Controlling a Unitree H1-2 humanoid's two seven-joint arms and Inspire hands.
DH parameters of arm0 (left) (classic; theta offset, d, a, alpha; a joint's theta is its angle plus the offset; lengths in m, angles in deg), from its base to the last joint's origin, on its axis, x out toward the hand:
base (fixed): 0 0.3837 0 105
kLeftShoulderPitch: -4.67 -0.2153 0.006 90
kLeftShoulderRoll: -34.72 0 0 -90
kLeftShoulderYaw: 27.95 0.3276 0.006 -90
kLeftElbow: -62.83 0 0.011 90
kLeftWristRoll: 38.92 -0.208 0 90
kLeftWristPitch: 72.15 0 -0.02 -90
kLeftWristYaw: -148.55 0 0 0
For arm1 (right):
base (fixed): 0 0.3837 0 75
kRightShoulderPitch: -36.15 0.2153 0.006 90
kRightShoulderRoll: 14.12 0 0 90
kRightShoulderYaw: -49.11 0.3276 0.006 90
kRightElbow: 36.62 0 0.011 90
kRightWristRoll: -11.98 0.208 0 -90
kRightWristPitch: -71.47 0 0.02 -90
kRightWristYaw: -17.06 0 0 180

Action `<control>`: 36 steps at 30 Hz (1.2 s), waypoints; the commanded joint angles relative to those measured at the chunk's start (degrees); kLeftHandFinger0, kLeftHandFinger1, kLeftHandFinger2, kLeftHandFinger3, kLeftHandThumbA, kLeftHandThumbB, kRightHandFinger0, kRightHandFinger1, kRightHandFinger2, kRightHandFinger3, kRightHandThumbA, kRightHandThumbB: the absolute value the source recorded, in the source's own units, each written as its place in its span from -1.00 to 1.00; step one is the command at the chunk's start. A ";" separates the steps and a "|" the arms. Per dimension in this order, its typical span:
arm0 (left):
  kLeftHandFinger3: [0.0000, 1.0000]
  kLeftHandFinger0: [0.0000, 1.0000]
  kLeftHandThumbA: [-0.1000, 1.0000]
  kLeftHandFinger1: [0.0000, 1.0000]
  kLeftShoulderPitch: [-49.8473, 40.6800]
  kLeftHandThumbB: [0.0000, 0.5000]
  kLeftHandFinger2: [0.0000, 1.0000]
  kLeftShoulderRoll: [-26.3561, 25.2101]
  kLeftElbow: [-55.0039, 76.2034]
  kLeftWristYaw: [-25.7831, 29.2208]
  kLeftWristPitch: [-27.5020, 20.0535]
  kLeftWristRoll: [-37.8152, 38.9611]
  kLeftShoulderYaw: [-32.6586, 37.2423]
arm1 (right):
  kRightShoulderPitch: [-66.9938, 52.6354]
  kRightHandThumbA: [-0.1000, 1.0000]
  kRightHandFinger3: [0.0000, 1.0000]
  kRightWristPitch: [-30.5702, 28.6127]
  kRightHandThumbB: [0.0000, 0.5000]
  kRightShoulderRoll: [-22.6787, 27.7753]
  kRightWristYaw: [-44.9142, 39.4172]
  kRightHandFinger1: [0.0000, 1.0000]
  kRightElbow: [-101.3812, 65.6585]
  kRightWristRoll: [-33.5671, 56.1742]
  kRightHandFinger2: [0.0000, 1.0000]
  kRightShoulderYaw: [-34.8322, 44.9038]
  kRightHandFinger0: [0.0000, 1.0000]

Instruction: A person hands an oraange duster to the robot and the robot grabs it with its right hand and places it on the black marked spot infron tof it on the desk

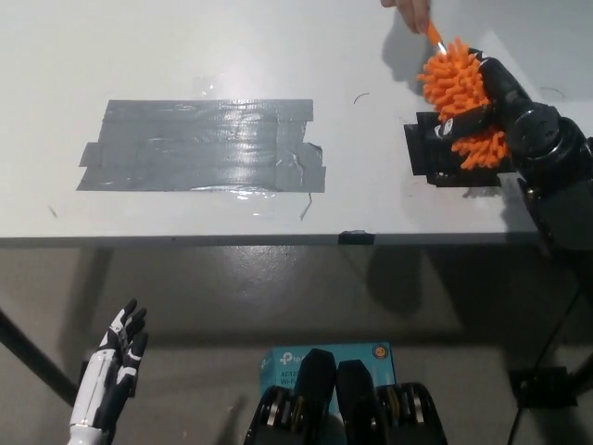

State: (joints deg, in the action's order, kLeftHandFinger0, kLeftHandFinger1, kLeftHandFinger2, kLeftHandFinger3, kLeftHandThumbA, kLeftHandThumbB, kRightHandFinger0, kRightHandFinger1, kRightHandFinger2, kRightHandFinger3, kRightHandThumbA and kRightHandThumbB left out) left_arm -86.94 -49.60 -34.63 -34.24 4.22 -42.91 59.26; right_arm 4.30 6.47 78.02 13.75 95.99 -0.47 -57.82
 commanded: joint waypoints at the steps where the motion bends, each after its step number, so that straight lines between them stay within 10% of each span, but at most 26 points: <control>1: 1.00 1.00 0.78 1.00 0.71 -0.28 1.00 -1.02 1.90 0.22 -1.25 -0.44 -0.10 | 5.70 -0.02 1.00 1.93 -0.07 -1.02 -1.73 0.73 4.71 -0.50 0.93 1.15 0.69; 2: 1.00 1.00 0.78 1.00 0.71 -0.27 1.00 -1.02 1.91 0.21 -1.24 -0.45 -0.11 | 5.80 -0.14 1.00 1.93 0.06 -1.07 -1.79 0.25 4.96 -0.57 0.71 1.17 0.16; 3: 1.00 1.00 0.80 1.00 0.73 -0.25 1.00 -1.06 1.90 0.28 -1.23 -0.70 -0.09 | 5.32 -0.92 0.49 1.10 0.05 -0.60 -2.23 -0.10 4.54 -2.24 0.12 -0.66 -0.50; 4: 1.00 1.00 0.81 1.00 0.73 -0.25 1.00 -1.08 1.92 0.30 -1.19 -0.77 -0.09 | 5.01 -0.98 0.29 0.60 0.09 -0.40 -2.30 -0.13 4.19 -2.98 0.09 -1.41 -0.52; 5: 1.00 1.00 0.83 1.00 0.74 -0.26 1.00 -1.14 1.90 0.21 -1.23 -0.71 -0.09 | 3.88 -1.00 0.14 0.11 -0.25 -0.51 -0.88 -0.52 3.06 -3.99 -0.02 -1.80 -0.98; 12: 1.00 1.00 0.82 1.00 1.17 -0.27 1.00 -1.38 1.59 -0.19 -1.27 0.14 -0.33 | 2.83 -1.00 0.93 -0.86 -0.52 -0.47 -0.10 0.28 1.48 -4.93 0.99 -1.50 -0.83; 26: 1.00 0.95 0.77 1.00 0.93 -0.46 1.00 -1.43 2.14 0.55 -0.06 -1.19 -0.42 | 0.09 -1.00 1.00 0.78 -0.42 -0.22 1.78 0.44 -9.05 -5.76 1.00 2.16 -0.62; 36: 1.00 0.93 0.74 1.00 0.39 -0.41 1.00 -1.31 2.87 0.45 0.45 -1.57 -0.45 | -3.17 -1.00 1.00 1.93 -0.35 1.06 -3.35 0.16 -26.55 -10.27 0.84 9.40 -0.75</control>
State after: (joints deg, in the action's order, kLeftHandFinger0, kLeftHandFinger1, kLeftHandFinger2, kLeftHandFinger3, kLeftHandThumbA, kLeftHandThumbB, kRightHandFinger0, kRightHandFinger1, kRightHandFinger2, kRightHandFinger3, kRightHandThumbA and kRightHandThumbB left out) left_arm -86.36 -50.08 -33.76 -34.22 4.66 -44.15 59.04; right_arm -0.18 7.90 77.39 12.72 77.28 -6.66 -52.29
